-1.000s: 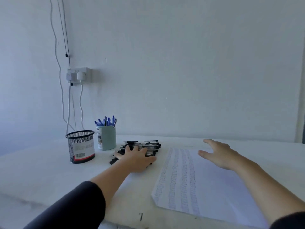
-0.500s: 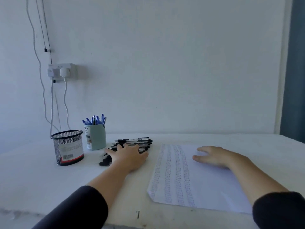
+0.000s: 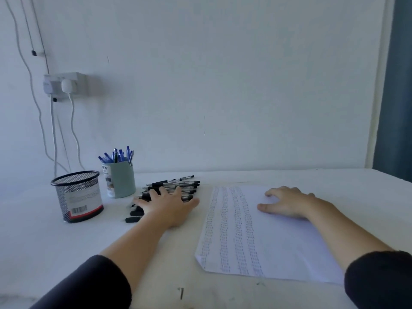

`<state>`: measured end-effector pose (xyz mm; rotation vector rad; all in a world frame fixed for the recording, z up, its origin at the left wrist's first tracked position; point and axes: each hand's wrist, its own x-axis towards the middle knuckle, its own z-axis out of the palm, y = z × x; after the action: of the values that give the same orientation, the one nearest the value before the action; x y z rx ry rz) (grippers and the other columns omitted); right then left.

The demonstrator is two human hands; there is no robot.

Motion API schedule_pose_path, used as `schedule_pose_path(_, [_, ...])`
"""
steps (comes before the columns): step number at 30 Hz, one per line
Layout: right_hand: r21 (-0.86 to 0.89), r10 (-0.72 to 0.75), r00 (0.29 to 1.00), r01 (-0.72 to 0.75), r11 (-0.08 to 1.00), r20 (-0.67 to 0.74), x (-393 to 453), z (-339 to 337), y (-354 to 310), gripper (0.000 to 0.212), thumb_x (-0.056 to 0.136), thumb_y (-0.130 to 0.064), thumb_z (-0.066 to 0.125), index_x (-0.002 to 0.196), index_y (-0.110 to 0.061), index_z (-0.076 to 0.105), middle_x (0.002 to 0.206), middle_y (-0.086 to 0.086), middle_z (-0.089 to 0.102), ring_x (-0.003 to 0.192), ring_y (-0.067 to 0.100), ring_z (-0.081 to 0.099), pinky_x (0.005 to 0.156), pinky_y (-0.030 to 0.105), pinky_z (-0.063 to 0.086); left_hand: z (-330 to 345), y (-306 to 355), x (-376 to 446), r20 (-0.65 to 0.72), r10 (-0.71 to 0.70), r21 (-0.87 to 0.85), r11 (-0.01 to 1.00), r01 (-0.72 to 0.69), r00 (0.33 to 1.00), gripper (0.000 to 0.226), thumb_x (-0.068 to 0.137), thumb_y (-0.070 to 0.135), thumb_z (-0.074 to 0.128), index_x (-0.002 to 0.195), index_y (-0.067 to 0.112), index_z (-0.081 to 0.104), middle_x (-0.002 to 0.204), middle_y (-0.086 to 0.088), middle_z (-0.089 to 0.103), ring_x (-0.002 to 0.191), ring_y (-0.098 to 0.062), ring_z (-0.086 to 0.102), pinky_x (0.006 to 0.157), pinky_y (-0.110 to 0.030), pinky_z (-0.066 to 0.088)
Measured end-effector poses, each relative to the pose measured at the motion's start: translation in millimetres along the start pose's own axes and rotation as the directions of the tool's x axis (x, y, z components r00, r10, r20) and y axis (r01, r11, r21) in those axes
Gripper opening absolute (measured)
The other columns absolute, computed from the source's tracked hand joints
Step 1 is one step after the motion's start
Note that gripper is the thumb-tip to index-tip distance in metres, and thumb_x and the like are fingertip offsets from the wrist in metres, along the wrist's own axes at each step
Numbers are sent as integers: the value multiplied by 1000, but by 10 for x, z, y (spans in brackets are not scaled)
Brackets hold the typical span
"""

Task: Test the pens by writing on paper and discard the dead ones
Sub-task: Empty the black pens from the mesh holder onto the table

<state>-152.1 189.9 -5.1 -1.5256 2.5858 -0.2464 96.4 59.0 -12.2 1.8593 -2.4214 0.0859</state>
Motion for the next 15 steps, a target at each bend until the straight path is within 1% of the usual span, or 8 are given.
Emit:
schedule_pose_path(3, [-3,-3,1000,3,1000,6,-29,30,13,72,81,-74,42,143,-38,32,152,-5,28,140,22,22,108,46,19,-38,-6,-18,47,19,-22,1000,-18,999,66,90,68,14,150,41,10,160,-9,6,146,-34,2,105,-69,4])
schedule_pose_path(5, [-24,-6,1000,6,1000,15,-10,54,25,71,83,-74,39,143,-37,31,152,-5,27,140,22,21,108,46,21,-72,-15,53,89,57,-21,998,-56,994,61,90,62,11,147,42,19,157,-11,17,143,-38,12,104,-69,11])
schedule_pose_path(7, [-65,8,999,-4,998,48,66,42,14,68,85,-73,35,142,-37,30,151,-5,27,141,24,21,108,46,23,-167,-22,194,108,90,-56,995,-84,990,71,85,65,9,143,33,34,150,-8,32,137,-37,27,106,-63,21])
schedule_pose_path(8, [-80,11,997,-5,997,71,112,25,5,67,86,-73,34,142,-36,31,150,-3,28,140,26,22,110,45,24,-245,-12,245,100,108,-74,992,-101,989,67,89,62,15,140,27,42,145,-7,40,133,-35,35,105,-57,26])
schedule_pose_path(9, [-89,10,994,0,996,107,152,-9,-7,64,87,-70,34,141,-34,32,150,-1,29,139,26,24,111,43,25,-339,1,284,90,125,-96,989,-116,988,58,94,53,24,135,20,50,140,-8,47,128,-33,43,102,-50,33])
schedule_pose_path(11, [-123,0,980,25,992,199,219,-152,-51,59,93,-60,37,142,-27,35,150,3,32,137,24,31,111,38,27,-507,35,412,56,154,-149,978,-144,987,41,97,35,39,123,10,60,128,-11,58,116,-29,54,95,-39,43])
schedule_pose_path(13, [-152,9,965,32,988,262,265,-322,-100,57,96,-51,41,144,-19,36,151,3,34,135,23,37,110,34,30,-576,73,523,55,143,-184,974,-131,988,35,95,25,43,120,9,63,123,-10,61,108,-27,57,93,-35,45])
schedule_pose_path(15, [-158,23,964,20,987,264,320,-395,-141,57,93,-50,50,139,-17,44,143,3,43,126,25,47,104,35,39,-507,111,614,40,121,-223,969,-109,992,40,88,30,43,120,14,61,125,-6,60,108,-25,55,98,-38,44])
